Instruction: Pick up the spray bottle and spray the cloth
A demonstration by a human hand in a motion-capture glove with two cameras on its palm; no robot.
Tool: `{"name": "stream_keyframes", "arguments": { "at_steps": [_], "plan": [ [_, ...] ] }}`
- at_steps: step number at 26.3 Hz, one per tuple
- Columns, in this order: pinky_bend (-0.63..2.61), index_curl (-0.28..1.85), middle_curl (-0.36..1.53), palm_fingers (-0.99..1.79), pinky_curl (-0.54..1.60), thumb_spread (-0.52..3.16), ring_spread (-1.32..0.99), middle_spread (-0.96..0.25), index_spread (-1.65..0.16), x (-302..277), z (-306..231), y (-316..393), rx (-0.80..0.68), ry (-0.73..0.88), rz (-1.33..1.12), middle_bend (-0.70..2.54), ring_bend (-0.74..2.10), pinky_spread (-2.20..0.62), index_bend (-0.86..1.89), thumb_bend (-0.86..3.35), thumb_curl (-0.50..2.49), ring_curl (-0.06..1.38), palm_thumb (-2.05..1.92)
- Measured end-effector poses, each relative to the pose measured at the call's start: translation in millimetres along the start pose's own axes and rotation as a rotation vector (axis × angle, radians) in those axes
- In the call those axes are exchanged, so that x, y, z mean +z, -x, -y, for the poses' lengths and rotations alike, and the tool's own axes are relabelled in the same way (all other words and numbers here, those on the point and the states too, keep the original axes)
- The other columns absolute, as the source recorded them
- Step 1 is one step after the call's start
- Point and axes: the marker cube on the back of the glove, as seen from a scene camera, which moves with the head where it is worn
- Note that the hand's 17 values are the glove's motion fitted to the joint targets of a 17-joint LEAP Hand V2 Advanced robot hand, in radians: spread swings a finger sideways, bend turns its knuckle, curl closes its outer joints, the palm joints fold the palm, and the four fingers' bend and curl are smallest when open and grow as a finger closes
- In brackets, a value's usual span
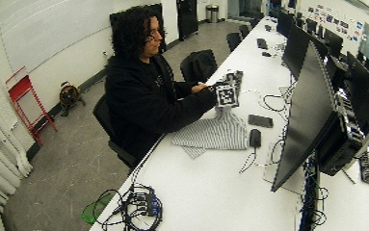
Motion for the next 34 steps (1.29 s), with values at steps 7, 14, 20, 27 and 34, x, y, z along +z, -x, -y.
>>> {"name": "stream_keyframes", "arguments": {
  "at_steps": [7,14,20,27,34],
  "plan": [
    [0.40,0.43,0.50,0.82,0.40,0.45,-0.20,-0.20,-0.32,-24,-7,-3,-0.074,0.091,-0.197,0.56,0.67,-0.20,-0.10,-0.06,0.75,0.46,0.86],
    [0.49,0.30,0.46,0.47,0.43,0.70,-0.16,-0.15,-0.34,-85,-35,-5,-0.135,0.068,-0.592,0.49,0.65,-0.05,-0.05,-0.10,0.62,0.45,0.64],
    [0.52,0.23,0.43,0.37,0.41,0.79,-0.13,-0.11,-0.35,-127,-86,-3,-0.158,0.089,-0.821,0.43,0.61,0.03,0.04,-0.07,0.54,0.41,0.54],
    [0.48,0.20,0.40,0.37,0.38,0.85,-0.13,-0.11,-0.37,-158,-148,-5,-0.078,0.167,-0.941,0.40,0.59,0.09,0.09,-0.06,0.47,0.38,0.45],
    [0.41,0.20,0.39,0.32,0.36,0.92,-0.11,-0.10,-0.38,-168,-204,-9,0.030,0.244,-1.152,0.37,0.56,0.16,0.12,-0.04,0.43,0.37,0.44]
  ]
}}
